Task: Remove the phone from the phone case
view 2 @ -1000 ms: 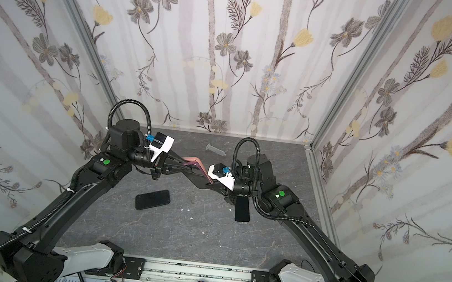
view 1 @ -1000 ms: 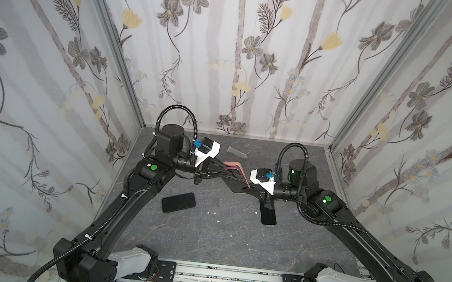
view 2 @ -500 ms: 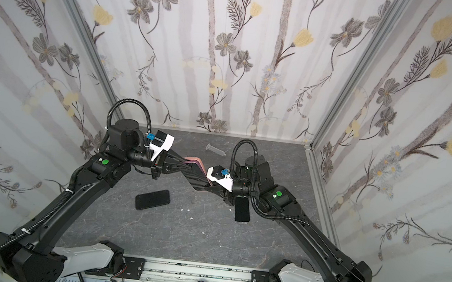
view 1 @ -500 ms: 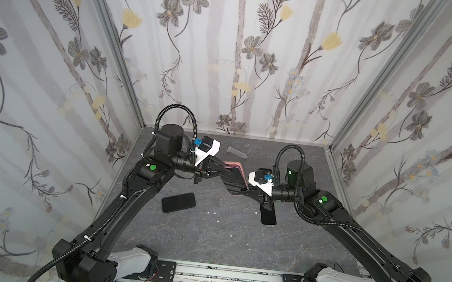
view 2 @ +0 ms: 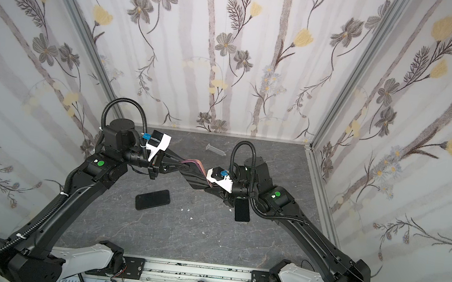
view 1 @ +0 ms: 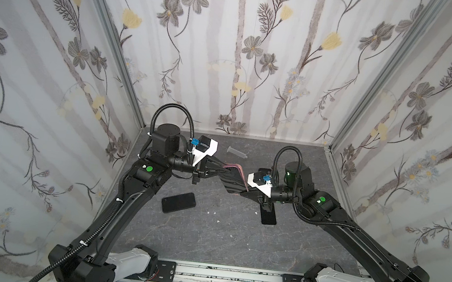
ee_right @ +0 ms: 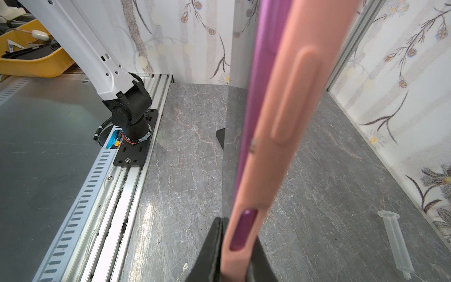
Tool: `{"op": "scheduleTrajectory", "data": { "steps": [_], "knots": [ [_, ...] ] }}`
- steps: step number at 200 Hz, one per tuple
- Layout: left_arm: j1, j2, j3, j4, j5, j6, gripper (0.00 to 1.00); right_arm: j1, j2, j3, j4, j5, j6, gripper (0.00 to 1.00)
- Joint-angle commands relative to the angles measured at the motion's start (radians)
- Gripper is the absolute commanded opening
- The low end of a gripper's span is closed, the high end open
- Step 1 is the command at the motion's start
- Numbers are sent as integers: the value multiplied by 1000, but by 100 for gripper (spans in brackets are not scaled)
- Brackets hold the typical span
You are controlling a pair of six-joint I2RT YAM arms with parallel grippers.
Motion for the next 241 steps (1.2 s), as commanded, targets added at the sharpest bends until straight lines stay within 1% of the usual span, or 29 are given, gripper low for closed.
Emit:
{"op": "scheduleTrajectory", "data": {
  "steps": [1, 17, 34, 89, 143, 184, 202, 215, 231, 241],
  "knots": [
    [9, -8, 13, 96, -84, 13, 0, 3, 5, -6, -15, -73, -9, 13],
    [9, -11, 11, 96, -84, 11, 0, 3, 0, -9, -8, -70, -2, 9],
    [11, -16, 13, 96, -88, 11, 0, 3, -3, -15, -3, -66, 3, 8],
    [16, -29, 18, 96, -97, 11, 0, -4, 0, -40, 11, -38, 41, 7],
    [25, -48, 14, 96, -101, 9, 0, -48, 19, -82, 56, -61, 97, 6],
    [30, -52, 8, 96, -105, 8, 0, -61, 29, -93, 61, -49, 113, 5],
    [31, -58, 1, 96, -123, 5, 0, -74, 35, -101, 70, -1, 166, 3],
    [31, -63, -11, 96, -174, -8, 0, -90, 46, -115, 89, 43, 236, 1],
    [32, -72, -37, 96, -235, -30, 0, -112, 72, -124, 98, 47, 308, 1],
    [32, -79, -58, 96, -265, -45, 0, -123, 87, -135, 122, 55, 374, 0]
  ]
}}
